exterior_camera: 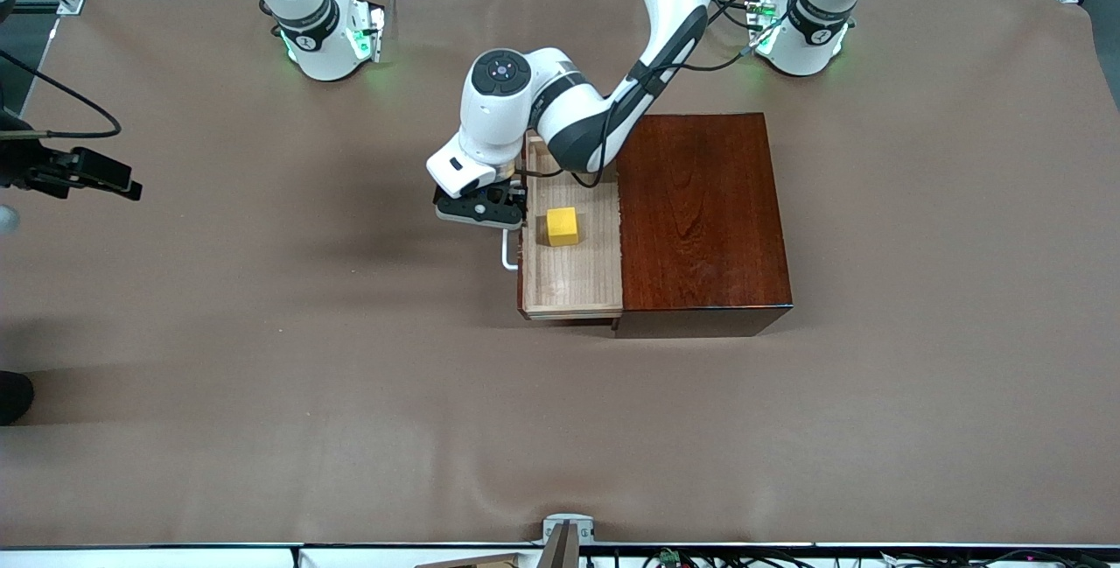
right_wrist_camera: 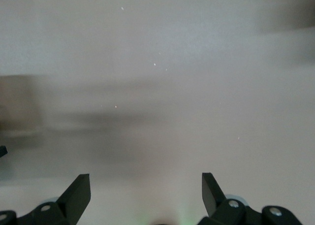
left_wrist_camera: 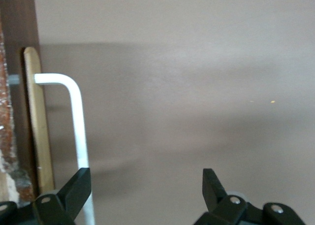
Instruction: Open drawer, take yellow block, close drawer
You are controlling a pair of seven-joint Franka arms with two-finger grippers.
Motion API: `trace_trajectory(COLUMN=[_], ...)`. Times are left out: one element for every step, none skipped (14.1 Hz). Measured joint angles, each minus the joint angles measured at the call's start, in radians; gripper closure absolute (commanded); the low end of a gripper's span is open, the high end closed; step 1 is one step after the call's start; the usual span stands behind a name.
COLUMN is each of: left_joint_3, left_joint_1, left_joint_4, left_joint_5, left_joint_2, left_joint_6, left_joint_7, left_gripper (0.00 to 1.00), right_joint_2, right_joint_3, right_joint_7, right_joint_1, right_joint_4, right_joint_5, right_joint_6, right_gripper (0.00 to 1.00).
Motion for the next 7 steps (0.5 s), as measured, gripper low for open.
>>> trace_trajectory(left_joint_3=[0.0, 0.001, 0.004, 0.007, 0.012, 0.015, 0.017], left_joint_1=[0.001, 0.003, 0.009, 0.02, 0.039, 0.065, 0.101], left_joint_4=[0.01, 0.022, 0.035, 0.049, 0.061, 0.069, 0.072], left_joint_5=[0.0, 0.0, 0.0, 0.0, -0.001, -0.001, -0.001], left_joint_2=[0.0, -0.004, -0.014, -0.036, -0.069, -0.114, -0.167], left_joint_6=[-0.006, -0.023, -0.057, -0.103, -0.157, -0.222, -0.296], left_joint_7=[-0.001, -0.003, -0.006, -0.008, -0.01, -0.01, -0.01], left_gripper=[0.0, 0.0, 0.0, 0.0, 0.0, 0.0, 0.0], right_joint_2=[0.0, 0.0, 0.0, 0.0, 0.001, 0.004, 0.008], right_joint_3=[0.0, 0.0, 0.0, 0.001, 0.001, 0.003, 0.004], right_joint_7=[0.0, 0.0, 0.0, 0.0, 0.0, 0.0, 0.0], right_joint_1=[0.0, 0.0, 0.0, 0.001, 0.003, 0.008, 0.016], right_joint_4=[0.002, 0.004, 0.006, 0.006, 0.006, 0.005, 0.005], right_joint_5=[0.0, 0.0, 0.001, 0.001, 0.001, 0.002, 0.002], right_joint_6=[-0.008, -0.019, -0.03, -0.037, -0.041, -0.046, -0.052], right_gripper=[0.0, 0.0, 0.0, 0.0, 0.0, 0.0, 0.0])
